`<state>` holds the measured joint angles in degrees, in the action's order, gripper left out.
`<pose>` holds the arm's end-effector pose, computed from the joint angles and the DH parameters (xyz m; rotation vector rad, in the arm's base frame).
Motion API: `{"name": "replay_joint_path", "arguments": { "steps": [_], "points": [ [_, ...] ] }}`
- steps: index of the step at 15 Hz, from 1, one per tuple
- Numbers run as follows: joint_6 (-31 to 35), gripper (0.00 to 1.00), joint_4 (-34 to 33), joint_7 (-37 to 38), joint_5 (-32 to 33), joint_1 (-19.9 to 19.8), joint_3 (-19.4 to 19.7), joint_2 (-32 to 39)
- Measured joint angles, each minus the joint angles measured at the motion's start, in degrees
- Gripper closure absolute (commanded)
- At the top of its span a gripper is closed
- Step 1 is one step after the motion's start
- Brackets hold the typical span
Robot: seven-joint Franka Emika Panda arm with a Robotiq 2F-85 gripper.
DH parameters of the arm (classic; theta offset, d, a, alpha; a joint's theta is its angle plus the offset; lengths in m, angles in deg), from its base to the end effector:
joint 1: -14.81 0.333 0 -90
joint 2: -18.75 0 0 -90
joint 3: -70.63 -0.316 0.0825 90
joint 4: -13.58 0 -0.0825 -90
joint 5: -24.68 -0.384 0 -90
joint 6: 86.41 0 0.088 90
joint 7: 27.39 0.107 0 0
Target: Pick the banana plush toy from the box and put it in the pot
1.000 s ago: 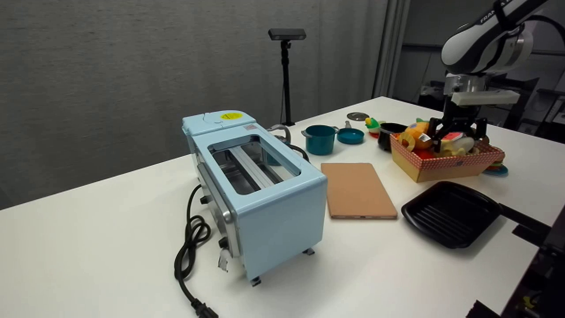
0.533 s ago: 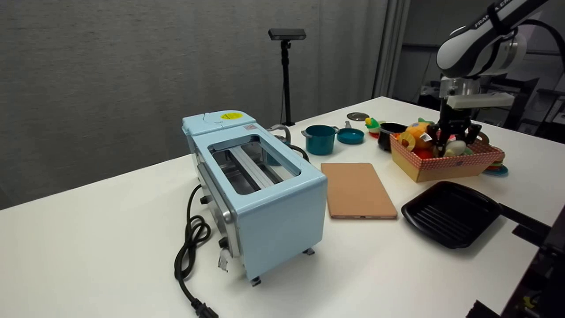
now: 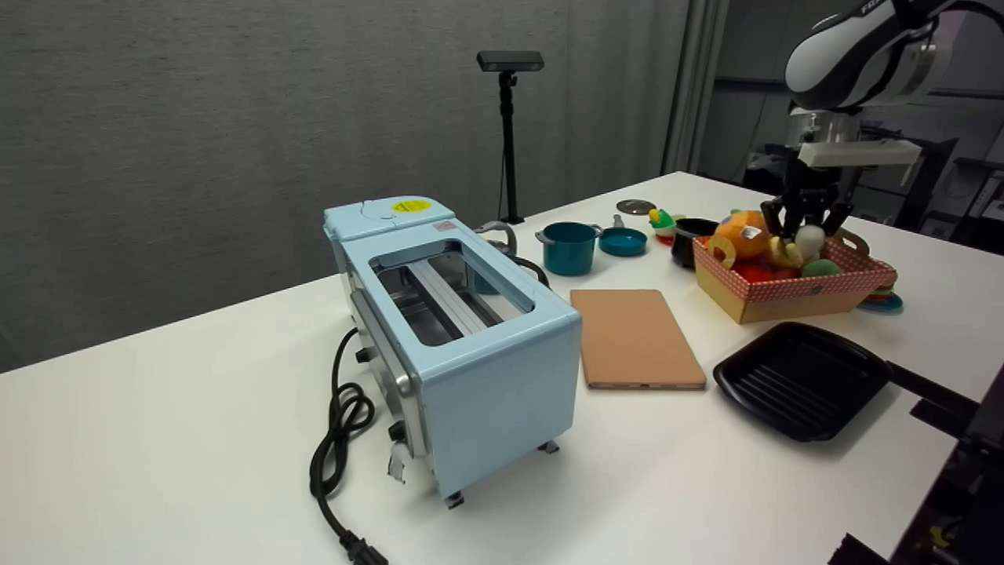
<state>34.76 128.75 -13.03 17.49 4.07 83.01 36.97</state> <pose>0.5338 -0.2186 0.2843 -2.8774 1.0938 0.3095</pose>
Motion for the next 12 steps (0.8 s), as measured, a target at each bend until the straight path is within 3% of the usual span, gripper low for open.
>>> {"name": "replay_joint_path", "arguments": {
  "steps": [12],
  "points": [
    [-6.82, 0.96, -2.81, 0.44, -0.08, -0.01, 0.01, -11.17]
  ]
}}
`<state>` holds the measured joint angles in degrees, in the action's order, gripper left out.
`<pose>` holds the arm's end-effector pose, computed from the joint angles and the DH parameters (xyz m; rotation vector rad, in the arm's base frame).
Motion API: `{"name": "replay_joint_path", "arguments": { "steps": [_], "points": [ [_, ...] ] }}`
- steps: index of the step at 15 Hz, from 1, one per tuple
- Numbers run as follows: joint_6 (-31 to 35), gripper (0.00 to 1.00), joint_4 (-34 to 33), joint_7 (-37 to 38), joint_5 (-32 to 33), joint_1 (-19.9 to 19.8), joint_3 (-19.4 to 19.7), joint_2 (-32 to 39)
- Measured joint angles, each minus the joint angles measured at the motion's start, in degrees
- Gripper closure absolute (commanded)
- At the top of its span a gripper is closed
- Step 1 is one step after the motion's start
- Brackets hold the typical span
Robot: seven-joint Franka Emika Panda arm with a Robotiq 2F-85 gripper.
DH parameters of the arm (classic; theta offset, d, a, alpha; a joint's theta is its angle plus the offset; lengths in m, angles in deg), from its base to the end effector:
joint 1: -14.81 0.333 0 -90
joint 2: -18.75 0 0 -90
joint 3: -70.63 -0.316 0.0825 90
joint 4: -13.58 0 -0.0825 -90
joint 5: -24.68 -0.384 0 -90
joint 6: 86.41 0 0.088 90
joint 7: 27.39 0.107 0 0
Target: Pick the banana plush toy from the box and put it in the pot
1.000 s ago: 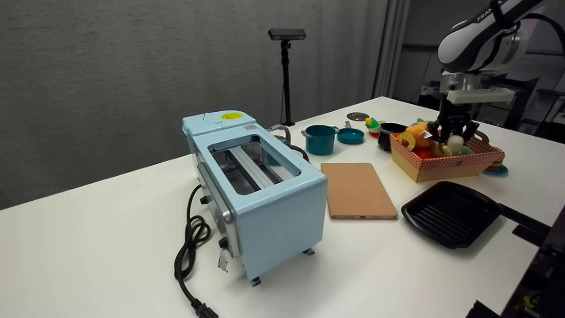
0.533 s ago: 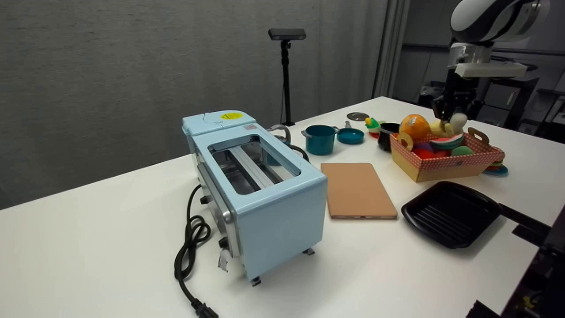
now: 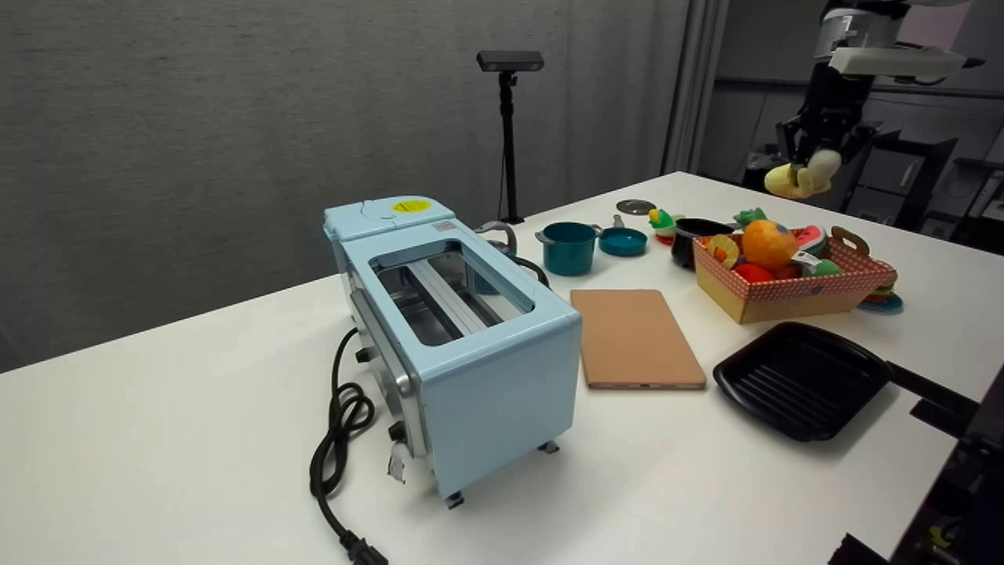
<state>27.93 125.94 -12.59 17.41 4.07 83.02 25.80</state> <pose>0.5319 -0.2157 0.4073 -2.8518 1.0715 0.1194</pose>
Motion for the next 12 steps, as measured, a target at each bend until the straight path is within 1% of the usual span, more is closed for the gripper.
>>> {"name": "replay_joint_path", "arguments": {
  "steps": [6, 12],
  "points": [
    [-2.15, 0.96, -3.87, 0.94, -0.58, 0.00, -0.07, -0.37],
    [-3.49, 0.96, -8.25, 2.92, -0.94, 0.00, -0.68, 1.55]
  ]
}}
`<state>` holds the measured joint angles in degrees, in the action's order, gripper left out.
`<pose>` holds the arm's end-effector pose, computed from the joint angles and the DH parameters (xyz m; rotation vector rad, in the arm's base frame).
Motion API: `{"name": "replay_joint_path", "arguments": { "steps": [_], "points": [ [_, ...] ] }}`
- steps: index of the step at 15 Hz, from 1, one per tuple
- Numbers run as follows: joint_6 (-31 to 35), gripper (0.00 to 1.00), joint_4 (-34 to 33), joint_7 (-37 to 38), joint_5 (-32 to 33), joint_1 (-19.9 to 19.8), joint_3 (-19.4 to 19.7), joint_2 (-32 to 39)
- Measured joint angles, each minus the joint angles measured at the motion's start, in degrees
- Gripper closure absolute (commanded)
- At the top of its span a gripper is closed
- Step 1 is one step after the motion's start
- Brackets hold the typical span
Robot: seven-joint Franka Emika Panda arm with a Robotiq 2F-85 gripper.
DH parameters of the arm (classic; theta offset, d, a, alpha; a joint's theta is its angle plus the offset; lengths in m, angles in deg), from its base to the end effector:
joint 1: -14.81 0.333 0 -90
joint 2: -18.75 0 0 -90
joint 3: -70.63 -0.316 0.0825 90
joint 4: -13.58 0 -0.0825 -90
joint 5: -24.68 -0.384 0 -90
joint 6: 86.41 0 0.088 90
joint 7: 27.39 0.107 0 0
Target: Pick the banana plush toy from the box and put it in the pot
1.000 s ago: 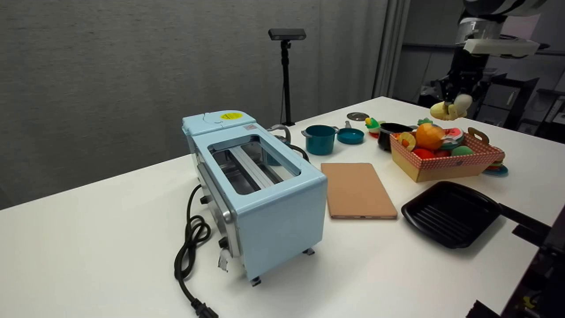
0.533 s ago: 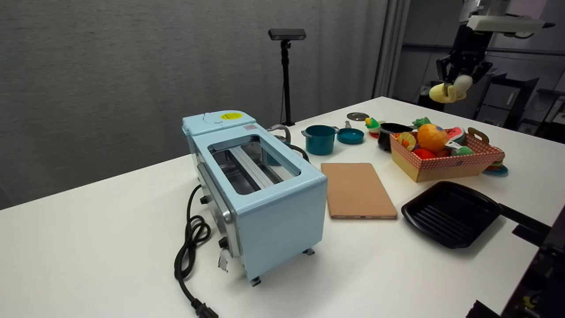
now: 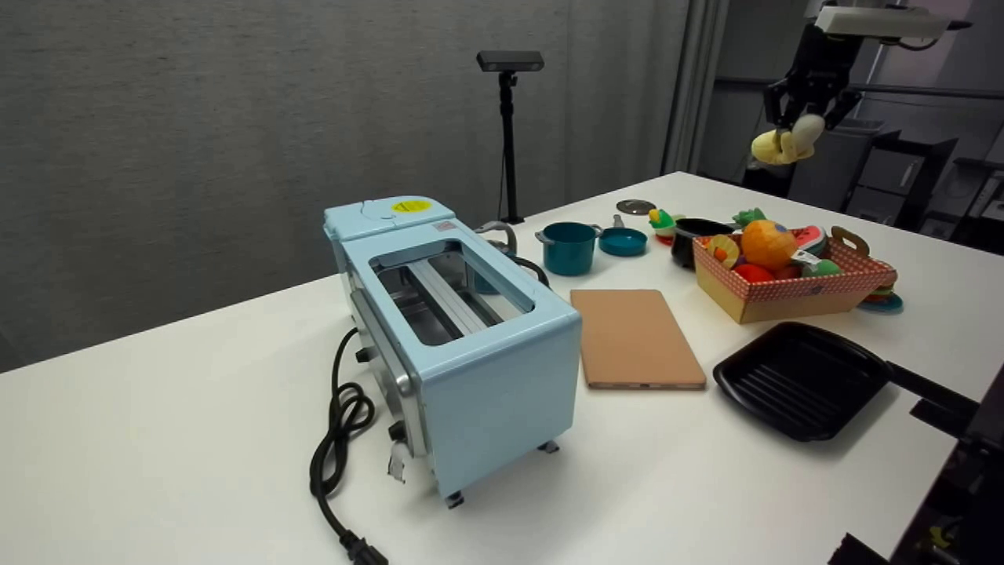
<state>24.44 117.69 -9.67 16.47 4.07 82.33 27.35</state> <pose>0.5595 -0.2151 0.4533 -2.8252 1.1156 0.0371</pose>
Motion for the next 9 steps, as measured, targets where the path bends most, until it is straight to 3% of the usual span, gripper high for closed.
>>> {"name": "replay_joint_path", "arguments": {
  "steps": [9],
  "points": [
    [-3.44, 0.96, -11.02, 3.13, -0.23, -0.30, 0.02, 7.42]
  ]
}}
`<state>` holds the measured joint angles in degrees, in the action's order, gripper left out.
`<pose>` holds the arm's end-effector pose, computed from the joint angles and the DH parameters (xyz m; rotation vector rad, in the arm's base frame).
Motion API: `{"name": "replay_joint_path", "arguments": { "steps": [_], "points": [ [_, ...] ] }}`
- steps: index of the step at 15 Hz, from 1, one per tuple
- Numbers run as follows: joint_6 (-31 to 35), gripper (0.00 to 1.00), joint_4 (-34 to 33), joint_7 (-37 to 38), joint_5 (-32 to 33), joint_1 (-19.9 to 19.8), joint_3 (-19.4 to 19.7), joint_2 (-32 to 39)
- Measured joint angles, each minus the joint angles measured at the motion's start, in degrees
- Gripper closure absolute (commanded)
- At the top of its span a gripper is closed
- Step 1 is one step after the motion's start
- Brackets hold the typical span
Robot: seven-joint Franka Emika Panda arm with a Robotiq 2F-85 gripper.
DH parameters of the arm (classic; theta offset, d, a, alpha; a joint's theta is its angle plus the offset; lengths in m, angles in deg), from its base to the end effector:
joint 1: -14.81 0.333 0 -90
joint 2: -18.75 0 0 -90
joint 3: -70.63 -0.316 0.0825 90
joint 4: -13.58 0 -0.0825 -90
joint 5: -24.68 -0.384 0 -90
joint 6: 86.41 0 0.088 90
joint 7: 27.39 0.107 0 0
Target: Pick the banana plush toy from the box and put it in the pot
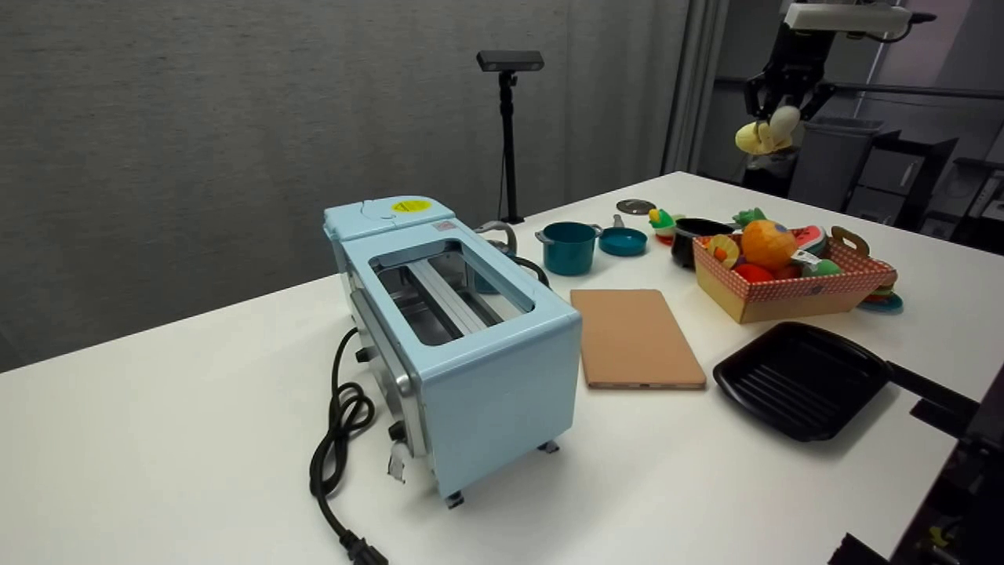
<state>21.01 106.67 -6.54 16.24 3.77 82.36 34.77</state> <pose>0.5996 -0.2265 0.4602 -2.8159 1.1906 0.0329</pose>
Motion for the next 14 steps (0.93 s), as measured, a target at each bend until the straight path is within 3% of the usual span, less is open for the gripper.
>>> {"name": "replay_joint_path", "arguments": {
  "steps": [14],
  "points": [
    [-7.12, 0.96, -18.99, 6.21, -1.37, -0.22, -0.01, 12.62]
  ]
}}
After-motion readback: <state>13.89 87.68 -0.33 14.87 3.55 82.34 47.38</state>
